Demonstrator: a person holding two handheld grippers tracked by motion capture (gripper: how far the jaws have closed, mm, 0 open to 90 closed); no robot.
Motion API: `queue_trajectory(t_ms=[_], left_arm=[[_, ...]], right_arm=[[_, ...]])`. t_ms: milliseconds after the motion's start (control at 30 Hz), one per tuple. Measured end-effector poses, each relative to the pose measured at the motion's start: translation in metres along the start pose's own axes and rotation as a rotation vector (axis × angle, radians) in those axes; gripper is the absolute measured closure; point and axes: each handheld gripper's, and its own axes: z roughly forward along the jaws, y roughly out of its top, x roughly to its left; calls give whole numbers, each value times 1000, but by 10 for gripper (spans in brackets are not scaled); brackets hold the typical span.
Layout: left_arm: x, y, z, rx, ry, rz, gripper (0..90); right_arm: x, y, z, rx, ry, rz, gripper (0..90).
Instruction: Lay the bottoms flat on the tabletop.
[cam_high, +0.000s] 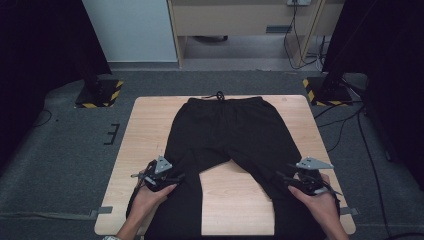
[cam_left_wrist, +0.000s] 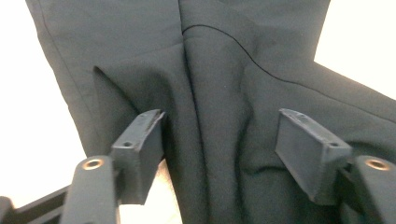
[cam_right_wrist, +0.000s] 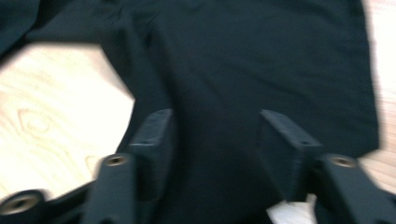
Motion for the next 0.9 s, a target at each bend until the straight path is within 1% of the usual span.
queue_trajectory(t_ms=[33, 100, 133, 167, 200, 233, 300, 333, 400, 467, 500, 567, 600, 633, 700, 733, 767, 800, 833, 900], left_arm=[[0, 0, 1, 3, -2, 7, 370], [0, 1, 1, 10, 9, 15, 443], [0, 2, 1, 10, 11, 15, 475], [0, 3, 0, 9, 17, 19, 522], [1, 3, 0, 10, 23, 18, 547], [2, 3, 0, 11, 20, 12, 582], [3, 3, -1, 15, 23, 12, 644], [4, 3, -2, 21, 23, 6, 668], [4, 3, -3, 24, 22, -1, 717], [4, 3, -3, 27, 16, -5, 755], [4, 3, -2, 29, 14, -4, 758], [4, 3, -2, 32, 9, -4, 745], [2, 4, -3, 34, 10, 2, 715], [0, 5, -4, 32, 13, 20, 650], [-5, 9, -7, 9, 4, 36, 496], [-7, 11, -8, 2, 0, 44, 446], [-9, 15, -9, -4, 3, 57, 414], [-12, 20, -9, -15, 2, 62, 379], [-14, 24, -10, -22, -6, 62, 346], [-18, 33, -9, -38, -23, 58, 317]], right_arm=[[-3, 0, -2, -4, -8, 9, 375], [-14, -1, -9, -9, -54, 27, 372], [-19, -2, -11, -6, -75, 36, 377], [-24, -4, -13, -3, -87, 53, 393], [-28, -7, -15, 1, -94, 70, 420], [-32, -9, -16, 7, -105, 76, 475], [-39, -15, -15, 39, -124, 102, 583], [-41, -17, -14, 50, -132, 107, 619], [-46, -23, -12, 97, -158, 104, 707], [-50, -28, -9, 139, -168, 113, 752], [-50, -29, -7, 149, -177, 123, 767], [-51, -31, -2, 177, -170, 118, 770], [-51, -31, 0, 182, -170, 110, 770], [-50, -31, 2, 186, -162, 112, 771], [-48, -28, 7, 196, -152, 96, 770], [-45, -26, 11, 214, -152, 90, 767], [-45, -25, 14, 212, -155, 78, 760], [-44, -23, 16, 212, -156, 78, 742], [-44, -20, 20, 210, -156, 86, 711], [-44, -16, 25, 182, -147, 99, 667]])
